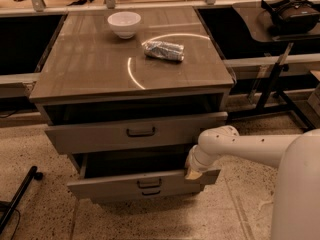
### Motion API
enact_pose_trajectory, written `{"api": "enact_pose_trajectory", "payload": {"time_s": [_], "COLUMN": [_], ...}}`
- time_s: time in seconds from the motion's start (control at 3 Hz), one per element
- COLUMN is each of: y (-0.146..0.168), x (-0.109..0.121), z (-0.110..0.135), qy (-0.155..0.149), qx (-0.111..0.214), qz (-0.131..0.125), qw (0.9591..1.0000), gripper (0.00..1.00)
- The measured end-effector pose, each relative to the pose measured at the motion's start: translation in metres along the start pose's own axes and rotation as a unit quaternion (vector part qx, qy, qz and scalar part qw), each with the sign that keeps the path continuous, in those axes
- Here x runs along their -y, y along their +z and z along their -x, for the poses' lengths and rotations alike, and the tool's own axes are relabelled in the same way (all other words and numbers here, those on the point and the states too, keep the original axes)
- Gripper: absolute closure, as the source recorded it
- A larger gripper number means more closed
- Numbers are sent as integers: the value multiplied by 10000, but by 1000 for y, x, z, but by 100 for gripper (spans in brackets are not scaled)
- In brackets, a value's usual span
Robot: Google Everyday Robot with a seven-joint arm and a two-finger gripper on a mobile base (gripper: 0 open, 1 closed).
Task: Open middle drawer
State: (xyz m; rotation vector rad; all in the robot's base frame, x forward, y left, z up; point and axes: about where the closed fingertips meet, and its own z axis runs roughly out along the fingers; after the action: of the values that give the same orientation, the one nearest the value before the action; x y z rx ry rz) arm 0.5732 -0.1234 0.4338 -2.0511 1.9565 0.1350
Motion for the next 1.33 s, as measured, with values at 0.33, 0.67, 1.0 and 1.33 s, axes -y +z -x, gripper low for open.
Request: {"api": "enact_pose_trajectory", "payload": {"time_s": [0.33,0.67,1.0,1.33], "y": [0,0,2,11], "x": [0,0,-4,-21], "z": [0,0,0,-1], "qy": [0,-2,-34,-161], "qx": [0,1,15,57], "qz": [0,2,44,230], "qw": [10000,10000,10000,9996], "gripper": [37,13,0,0]}}
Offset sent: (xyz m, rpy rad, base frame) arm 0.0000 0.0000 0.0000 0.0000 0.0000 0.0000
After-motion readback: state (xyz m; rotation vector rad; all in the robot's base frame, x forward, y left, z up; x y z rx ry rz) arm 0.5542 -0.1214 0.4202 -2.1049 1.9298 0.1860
